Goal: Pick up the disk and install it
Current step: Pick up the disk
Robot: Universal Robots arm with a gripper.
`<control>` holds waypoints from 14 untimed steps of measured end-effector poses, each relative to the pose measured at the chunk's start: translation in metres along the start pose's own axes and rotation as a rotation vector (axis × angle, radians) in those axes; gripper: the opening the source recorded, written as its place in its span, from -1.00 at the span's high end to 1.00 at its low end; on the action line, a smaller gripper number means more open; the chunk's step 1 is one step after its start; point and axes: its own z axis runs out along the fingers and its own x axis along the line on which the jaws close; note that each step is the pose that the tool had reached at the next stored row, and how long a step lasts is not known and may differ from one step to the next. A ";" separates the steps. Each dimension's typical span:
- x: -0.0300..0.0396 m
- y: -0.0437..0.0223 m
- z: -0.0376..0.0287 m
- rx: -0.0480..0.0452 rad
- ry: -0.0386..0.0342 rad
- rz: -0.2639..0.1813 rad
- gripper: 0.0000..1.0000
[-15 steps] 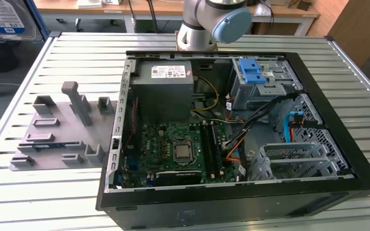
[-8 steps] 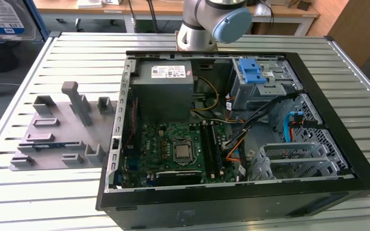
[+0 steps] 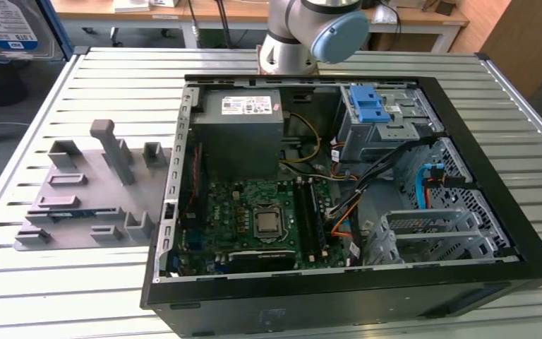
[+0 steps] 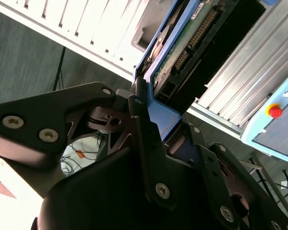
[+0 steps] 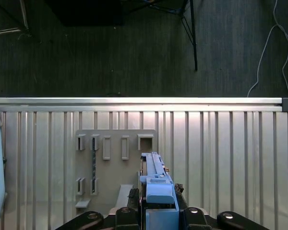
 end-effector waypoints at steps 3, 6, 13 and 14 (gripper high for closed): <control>0.0001 -0.0019 0.0000 0.0001 0.0000 0.000 0.26; 0.0004 -0.0023 0.0000 0.0001 0.0000 0.000 0.26; 0.0039 -0.0026 -0.0001 0.0001 0.0000 0.000 0.26; 0.0051 -0.0026 -0.0002 0.0000 0.0000 0.000 0.26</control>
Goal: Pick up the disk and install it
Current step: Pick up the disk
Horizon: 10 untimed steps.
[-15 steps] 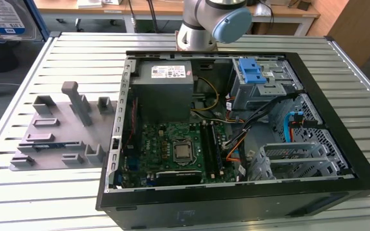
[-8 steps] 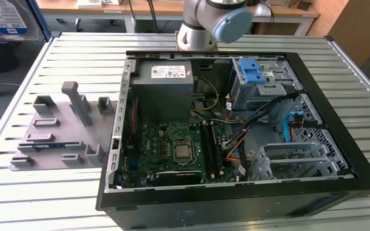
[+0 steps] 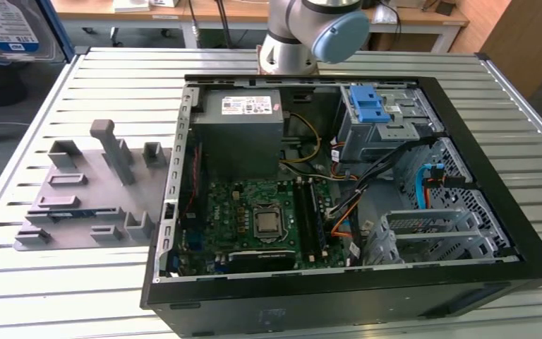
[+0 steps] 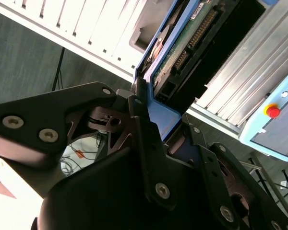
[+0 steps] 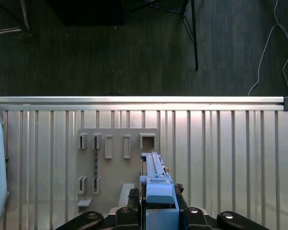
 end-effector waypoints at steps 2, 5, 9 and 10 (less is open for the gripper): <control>0.0026 -0.0001 -0.0001 0.0000 0.0000 0.000 0.26; 0.0053 -0.0003 -0.0002 -0.0001 0.0001 0.000 0.26; 0.0071 -0.0021 -0.0003 0.0000 0.0000 0.000 0.26; 0.0073 -0.0027 -0.0003 0.0000 0.0000 0.000 0.26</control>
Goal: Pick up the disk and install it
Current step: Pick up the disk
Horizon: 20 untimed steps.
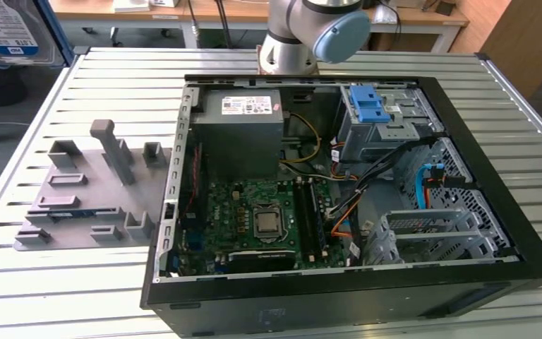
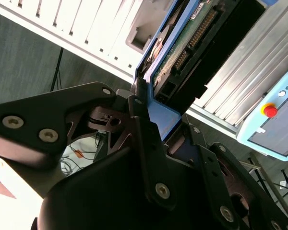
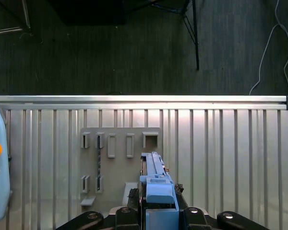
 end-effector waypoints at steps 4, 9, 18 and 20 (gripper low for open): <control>0.0006 -0.0031 -0.0001 0.0000 0.0000 0.000 0.26; 0.0016 -0.0080 -0.0002 0.0000 0.0000 0.000 0.26; 0.0033 -0.0131 -0.0003 -0.0001 0.0000 0.000 0.26; 0.0038 -0.0145 -0.0003 0.0000 0.0001 0.000 0.26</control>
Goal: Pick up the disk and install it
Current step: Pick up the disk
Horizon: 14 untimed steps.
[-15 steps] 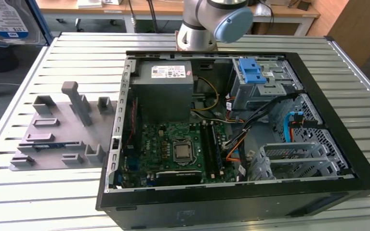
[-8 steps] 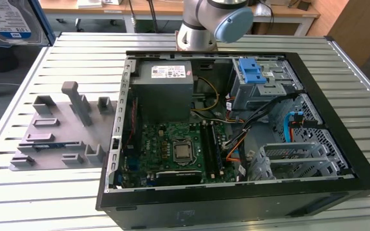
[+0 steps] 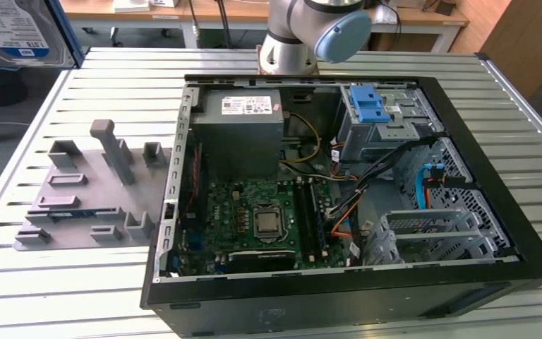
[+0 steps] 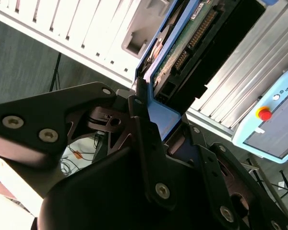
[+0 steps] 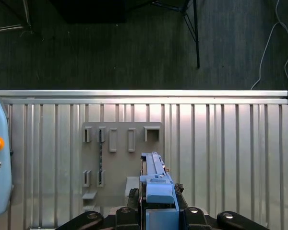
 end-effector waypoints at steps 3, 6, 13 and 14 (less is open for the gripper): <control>0.0007 -0.0020 -0.0001 -0.0001 0.0000 0.000 0.26; 0.0013 -0.0038 0.0000 0.0001 -0.0001 0.000 0.26; 0.0032 -0.0085 -0.0002 0.0000 -0.0001 0.000 0.26; 0.0036 -0.0094 -0.0002 0.0000 0.0000 0.000 0.26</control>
